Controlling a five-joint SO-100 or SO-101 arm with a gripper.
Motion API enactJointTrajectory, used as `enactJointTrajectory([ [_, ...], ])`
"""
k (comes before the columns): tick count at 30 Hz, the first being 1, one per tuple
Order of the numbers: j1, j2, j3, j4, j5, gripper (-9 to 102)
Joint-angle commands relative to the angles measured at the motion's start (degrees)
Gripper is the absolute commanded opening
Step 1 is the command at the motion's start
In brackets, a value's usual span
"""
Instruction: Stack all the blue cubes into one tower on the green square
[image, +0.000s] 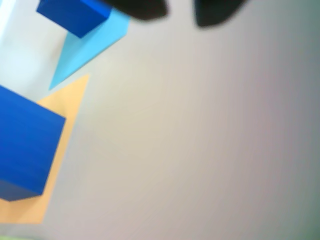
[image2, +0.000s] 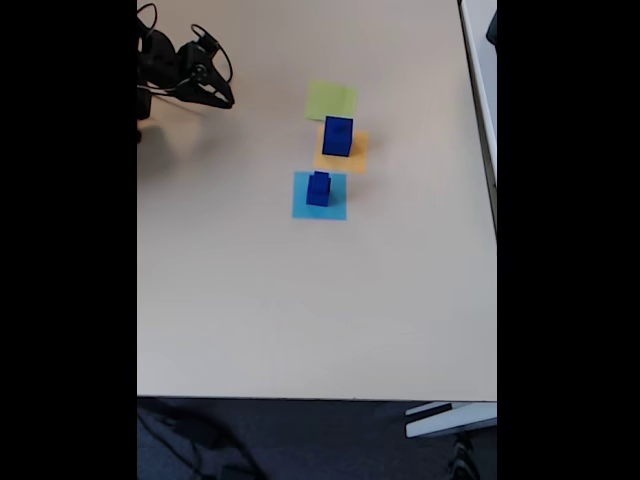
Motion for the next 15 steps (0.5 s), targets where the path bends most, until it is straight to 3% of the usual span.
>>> enactJointTrajectory([
  [1,-0.7,1.4,0.4,0.4,-0.4,0],
  [7,0.5,1.4,0.4,0.4,2.5,0],
  [15,4.2,1.4,0.4,0.0,25.2,0],
])
